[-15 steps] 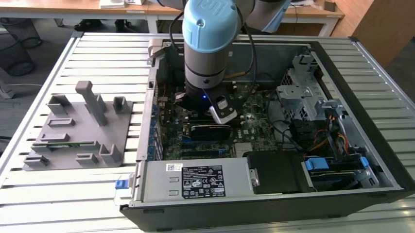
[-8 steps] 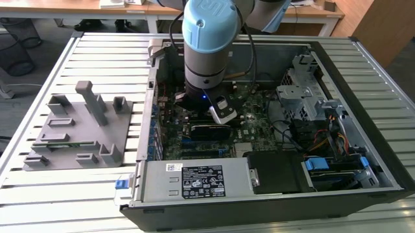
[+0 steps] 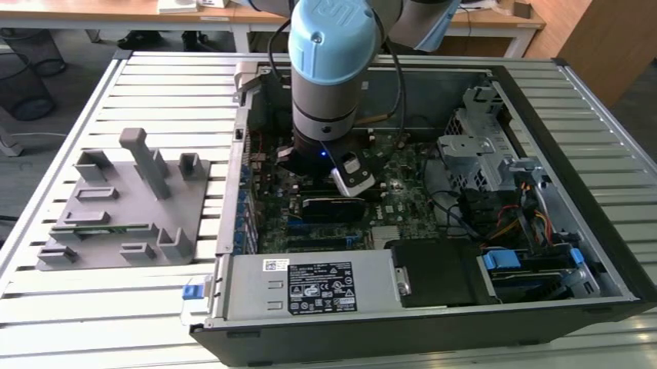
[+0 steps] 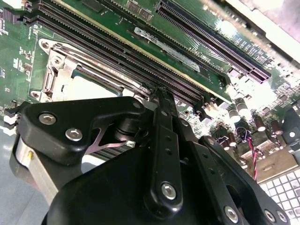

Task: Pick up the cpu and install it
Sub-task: 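Install the second cpu locking lever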

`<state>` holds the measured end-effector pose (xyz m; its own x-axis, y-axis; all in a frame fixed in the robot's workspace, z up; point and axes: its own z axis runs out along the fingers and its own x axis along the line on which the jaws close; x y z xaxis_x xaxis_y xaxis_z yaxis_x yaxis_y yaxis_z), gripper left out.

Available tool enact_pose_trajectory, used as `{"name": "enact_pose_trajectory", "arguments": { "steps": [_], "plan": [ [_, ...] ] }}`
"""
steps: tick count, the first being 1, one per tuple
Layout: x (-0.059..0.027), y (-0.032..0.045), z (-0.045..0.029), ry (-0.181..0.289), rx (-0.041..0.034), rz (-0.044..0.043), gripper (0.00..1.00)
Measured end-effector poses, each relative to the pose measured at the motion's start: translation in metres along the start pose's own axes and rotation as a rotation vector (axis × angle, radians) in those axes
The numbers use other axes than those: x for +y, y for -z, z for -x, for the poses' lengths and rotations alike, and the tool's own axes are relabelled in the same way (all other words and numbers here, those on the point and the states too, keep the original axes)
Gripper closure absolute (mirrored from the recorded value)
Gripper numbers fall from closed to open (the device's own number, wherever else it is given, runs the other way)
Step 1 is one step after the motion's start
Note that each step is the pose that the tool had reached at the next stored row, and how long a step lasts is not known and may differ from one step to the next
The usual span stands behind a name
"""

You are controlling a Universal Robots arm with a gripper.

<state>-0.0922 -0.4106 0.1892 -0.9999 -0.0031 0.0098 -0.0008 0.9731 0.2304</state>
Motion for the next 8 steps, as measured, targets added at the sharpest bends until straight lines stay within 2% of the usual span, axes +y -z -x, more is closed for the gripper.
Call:
{"name": "enact_pose_trajectory", "arguments": {
  "steps": [8],
  "plan": [
    [0.0015, -0.0004, 0.0, 0.0, -0.0001, -0.0002, 0.89]
  ]
}}
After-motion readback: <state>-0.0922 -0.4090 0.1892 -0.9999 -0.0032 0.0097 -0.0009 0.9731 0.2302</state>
